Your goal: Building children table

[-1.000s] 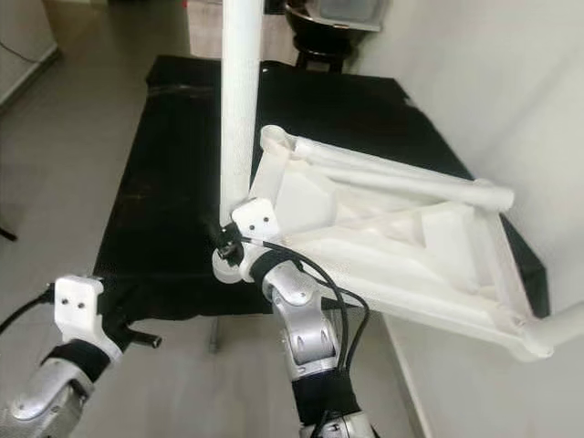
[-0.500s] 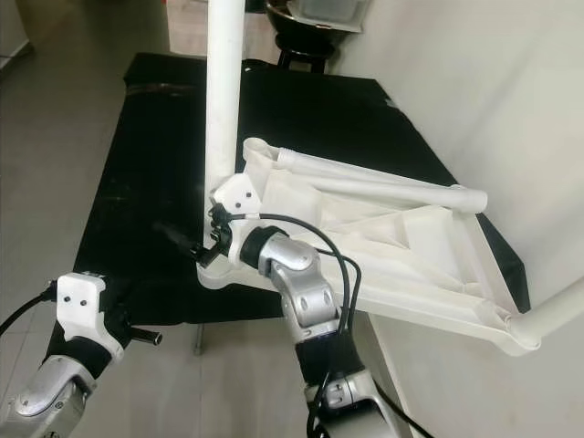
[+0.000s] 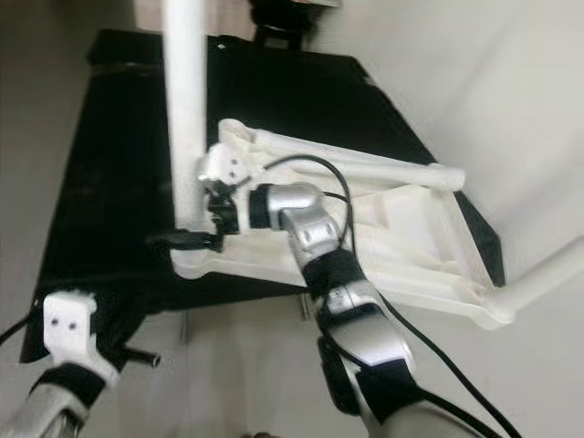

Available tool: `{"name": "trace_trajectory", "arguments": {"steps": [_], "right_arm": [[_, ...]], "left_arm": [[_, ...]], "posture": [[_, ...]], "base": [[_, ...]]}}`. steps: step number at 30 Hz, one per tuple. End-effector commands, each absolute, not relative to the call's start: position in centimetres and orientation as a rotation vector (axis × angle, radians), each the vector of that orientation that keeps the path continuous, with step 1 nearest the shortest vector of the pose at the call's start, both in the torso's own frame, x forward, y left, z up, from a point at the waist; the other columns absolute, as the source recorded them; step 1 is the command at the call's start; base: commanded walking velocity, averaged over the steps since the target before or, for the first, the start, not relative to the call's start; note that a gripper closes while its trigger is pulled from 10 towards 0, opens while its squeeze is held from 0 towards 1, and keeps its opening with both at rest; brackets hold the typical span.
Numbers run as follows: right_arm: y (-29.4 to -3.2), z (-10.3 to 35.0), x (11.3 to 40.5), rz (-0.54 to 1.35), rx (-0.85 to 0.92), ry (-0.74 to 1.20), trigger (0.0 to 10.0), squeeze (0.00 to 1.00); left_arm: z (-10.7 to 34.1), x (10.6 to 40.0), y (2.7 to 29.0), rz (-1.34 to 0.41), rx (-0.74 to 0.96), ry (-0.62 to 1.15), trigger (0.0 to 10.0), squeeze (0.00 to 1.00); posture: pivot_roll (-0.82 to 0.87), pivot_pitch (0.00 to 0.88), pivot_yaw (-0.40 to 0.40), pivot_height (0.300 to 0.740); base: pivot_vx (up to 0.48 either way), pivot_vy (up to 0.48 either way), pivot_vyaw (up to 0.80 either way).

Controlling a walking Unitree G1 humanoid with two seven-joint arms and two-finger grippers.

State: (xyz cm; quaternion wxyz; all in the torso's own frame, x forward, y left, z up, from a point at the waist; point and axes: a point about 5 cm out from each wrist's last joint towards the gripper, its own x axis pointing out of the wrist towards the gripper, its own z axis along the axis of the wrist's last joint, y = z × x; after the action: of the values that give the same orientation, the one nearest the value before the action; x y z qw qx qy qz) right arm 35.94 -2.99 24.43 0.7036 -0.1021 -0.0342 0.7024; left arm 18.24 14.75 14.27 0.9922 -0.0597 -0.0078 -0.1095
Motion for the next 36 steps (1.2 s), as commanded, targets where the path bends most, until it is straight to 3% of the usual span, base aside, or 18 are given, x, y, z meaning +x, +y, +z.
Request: {"name": "trace_trajectory", "arguments": {"steps": [1,7,17,19,20,21,24,25,27,33,36], "right_arm": [[-2.4,23.5,35.5,1.666,-0.214,-0.005,0.0,0.00],[-3.0,23.5,35.8,1.721,-0.267,0.023,0.0,0.00],[-3.5,25.4,37.0,1.584,-0.250,-0.078,0.0,0.00],[-2.9,26.0,37.9,1.366,-0.285,-0.143,0.0,0.00],[-2.9,26.0,37.9,1.366,-0.285,-0.143,0.0,0.00],[-2.2,26.0,38.9,1.039,-0.236,-0.189,0.0,0.00],[-2.1,25.9,39.1,0.966,-0.219,-0.196,0.0,0.00],[-2.2,24.5,39.0,0.762,-0.113,-0.161,0.0,0.00],[-1.4,22.4,37.6,0.554,-0.008,-0.125,0.0,0.00],[2.7,22.8,36.5,0.520,0.047,-0.155,0.0,0.00],[3.4,23.1,36.7,0.504,0.061,-0.151,0.0,0.00]], "left_arm": [[14.5,17.8,14.2,-0.234,-0.152,-0.009,10.0,0.00],[14.7,17.3,13.8,-0.236,-0.160,0.000,10.0,0.00],[14.8,17.4,13.6,-0.235,-0.167,0.007,10.0,0.00],[14.8,17.7,13.8,-0.233,-0.162,0.004,10.0,0.00],[14.8,17.7,13.8,-0.233,-0.162,0.004,10.0,0.00],[14.8,17.9,14.0,-0.226,-0.155,-0.003,10.0,0.00],[14.8,18.0,14.1,-0.225,-0.153,-0.004,10.0,0.00],[14.7,18.3,14.3,-0.219,-0.147,-0.009,10.0,0.00],[14.6,18.9,14.7,-0.211,-0.137,-0.016,10.0,0.00],[13.9,20.2,15.3,-0.211,-0.114,-0.013,10.0,0.00],[13.7,20.6,15.4,-0.211,-0.112,-0.010,10.0,0.00]], "posture": [[-0.04,0.285,-0.208,0.740],[-0.05,0.299,-0.210,0.740],[-0.06,0.279,-0.211,0.740],[-0.07,0.252,-0.220,0.740],[-0.07,0.252,-0.220,0.740],[-0.08,0.243,-0.223,0.740],[-0.08,0.243,-0.223,0.740],[-0.10,0.218,-0.215,0.740],[-0.11,0.203,-0.198,0.740],[-0.10,0.128,-0.178,0.740],[-0.10,0.110,-0.180,0.740]], "base": [[0.000,0.000,0.00],[0.000,0.000,0.00],[0.000,0.000,0.00],[0.000,0.000,0.00],[0.000,0.000,0.00],[0.000,0.000,0.00],[0.000,0.000,0.00],[0.000,0.000,0.00],[0.000,0.000,0.00],[0.000,0.000,0.00],[0.000,0.000,0.00]]}}
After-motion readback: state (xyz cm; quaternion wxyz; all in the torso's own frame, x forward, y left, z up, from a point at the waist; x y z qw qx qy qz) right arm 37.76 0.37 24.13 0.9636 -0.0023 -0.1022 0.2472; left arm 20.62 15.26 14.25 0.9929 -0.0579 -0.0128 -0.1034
